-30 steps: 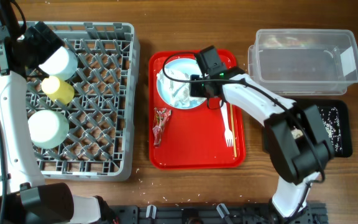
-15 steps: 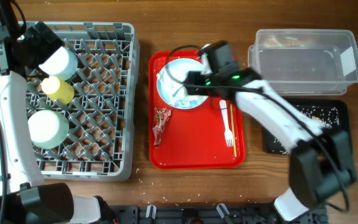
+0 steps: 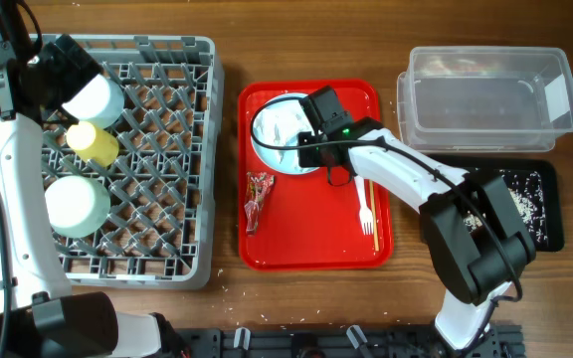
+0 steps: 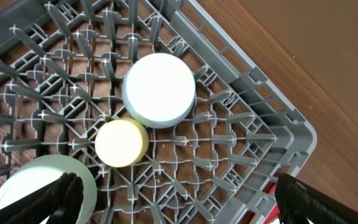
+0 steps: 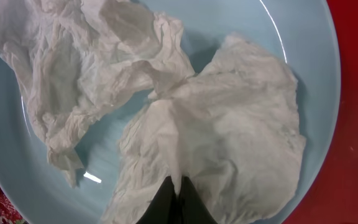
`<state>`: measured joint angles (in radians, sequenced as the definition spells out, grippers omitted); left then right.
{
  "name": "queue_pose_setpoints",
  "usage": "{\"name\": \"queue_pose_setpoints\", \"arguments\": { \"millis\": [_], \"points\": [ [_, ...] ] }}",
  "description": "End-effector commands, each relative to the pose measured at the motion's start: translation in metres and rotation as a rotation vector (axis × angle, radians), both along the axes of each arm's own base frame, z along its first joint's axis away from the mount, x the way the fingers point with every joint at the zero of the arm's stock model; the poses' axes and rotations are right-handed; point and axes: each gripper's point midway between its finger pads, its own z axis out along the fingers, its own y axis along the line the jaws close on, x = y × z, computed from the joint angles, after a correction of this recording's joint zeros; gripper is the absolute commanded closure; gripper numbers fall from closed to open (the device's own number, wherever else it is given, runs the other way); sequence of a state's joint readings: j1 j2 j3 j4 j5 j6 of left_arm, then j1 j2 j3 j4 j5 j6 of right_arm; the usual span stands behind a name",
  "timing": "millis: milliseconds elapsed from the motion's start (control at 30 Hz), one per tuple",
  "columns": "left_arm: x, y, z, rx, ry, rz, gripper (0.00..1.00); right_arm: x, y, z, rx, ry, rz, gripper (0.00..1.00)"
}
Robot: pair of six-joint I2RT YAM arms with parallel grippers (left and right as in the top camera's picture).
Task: Sort waste into correct bins and load items into the dishwasher rack
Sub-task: 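Carry the tissues into the clear bin and release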
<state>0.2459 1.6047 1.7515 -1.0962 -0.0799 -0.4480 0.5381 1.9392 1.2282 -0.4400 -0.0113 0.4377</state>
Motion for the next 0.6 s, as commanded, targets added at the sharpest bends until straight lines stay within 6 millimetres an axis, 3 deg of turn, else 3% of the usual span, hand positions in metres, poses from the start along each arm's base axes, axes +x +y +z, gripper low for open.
{"name": "queue_pose_setpoints", "arguments": {
  "millis": [0,100,200,300,367,433,467,533,567],
  "points": [
    [0.000,-0.001,-0.001,-0.009,-0.001,0.003,0.00,0.009,0.000,0.031,0.070,-0.035,-0.069,0.96],
    [0.000,-0.001,-0.001,-0.009,-0.001,0.003,0.00,0.039,-0.040,0.104,0.119,-0.189,-0.180,0.96],
    [0.000,-0.001,-0.001,-0.009,-0.001,0.003,0.00,0.053,-0.119,0.160,0.156,-0.295,-0.368,0.96],
    [0.000,-0.001,-0.001,-0.009,-0.001,0.003,0.00,0.060,-0.190,0.168,0.151,-0.311,-0.551,0.96],
    [0.000,-0.001,-0.001,-0.009,-0.001,0.003,0.00,0.062,-0.235,0.160,0.130,-0.302,-0.656,0.96],
    [0.000,-0.001,-0.001,-0.009,-0.001,0.003,0.00,0.064,-0.266,0.151,0.115,-0.296,-0.721,0.95],
    [0.000,-0.001,-0.001,-0.009,-0.001,0.003,0.00,0.066,-0.275,0.142,0.097,-0.283,-0.714,0.62],
    [0.000,-0.001,-0.001,-0.009,-0.001,0.003,0.00,0.069,-0.271,0.130,0.084,-0.259,-0.644,0.00],
    [0.000,-0.001,-0.001,-0.009,-0.001,0.003,0.00,0.069,-0.264,0.124,0.104,-0.238,-0.599,0.00]
  ]
}}
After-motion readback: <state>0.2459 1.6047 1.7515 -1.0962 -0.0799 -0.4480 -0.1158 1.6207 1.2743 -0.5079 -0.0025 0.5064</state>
